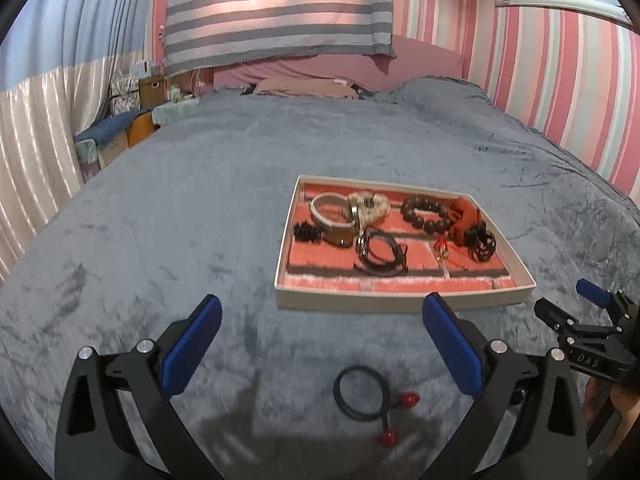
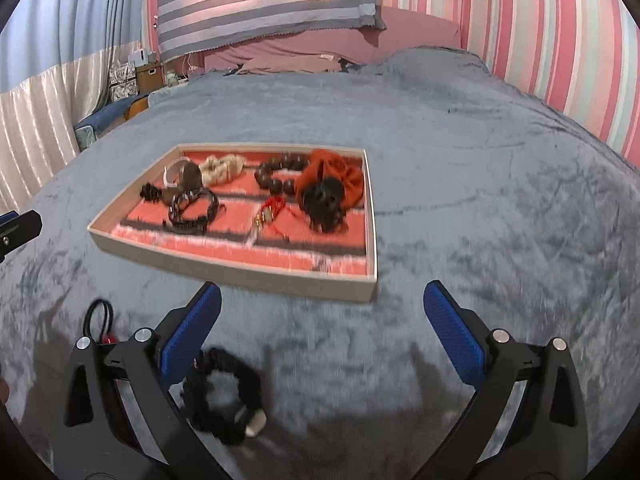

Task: Organize jewelry
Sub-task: 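Grasp the black hair tie with red balls with the left gripper while the right gripper grasps the black scrunchie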

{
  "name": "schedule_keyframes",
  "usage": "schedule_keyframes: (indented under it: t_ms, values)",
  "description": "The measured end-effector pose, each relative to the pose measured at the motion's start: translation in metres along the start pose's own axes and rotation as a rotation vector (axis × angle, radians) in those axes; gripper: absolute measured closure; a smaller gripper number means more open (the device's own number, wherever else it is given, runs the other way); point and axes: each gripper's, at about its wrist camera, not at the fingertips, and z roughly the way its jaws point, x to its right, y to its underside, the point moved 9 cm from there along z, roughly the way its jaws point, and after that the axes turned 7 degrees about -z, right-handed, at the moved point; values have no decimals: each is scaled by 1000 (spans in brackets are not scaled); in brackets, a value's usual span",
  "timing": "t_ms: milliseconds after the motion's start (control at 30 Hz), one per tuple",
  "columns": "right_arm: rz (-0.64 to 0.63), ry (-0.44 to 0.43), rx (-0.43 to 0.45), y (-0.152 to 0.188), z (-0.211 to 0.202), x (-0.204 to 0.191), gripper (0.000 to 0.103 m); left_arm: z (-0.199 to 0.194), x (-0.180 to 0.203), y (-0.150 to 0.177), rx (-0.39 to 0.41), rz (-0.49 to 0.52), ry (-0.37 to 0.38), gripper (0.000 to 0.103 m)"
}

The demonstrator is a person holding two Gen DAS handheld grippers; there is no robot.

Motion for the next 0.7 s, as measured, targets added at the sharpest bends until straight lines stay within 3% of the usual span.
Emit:
schedule_keyframes:
  t_ms: [367,700]
  values:
    - [26,-3,-47,42,-1,-4,4,11,-14,44,-47,-7,-58,5]
    - [13,23,-28,51,-2,-8,4,28,-25,64,-70,11,-110,5]
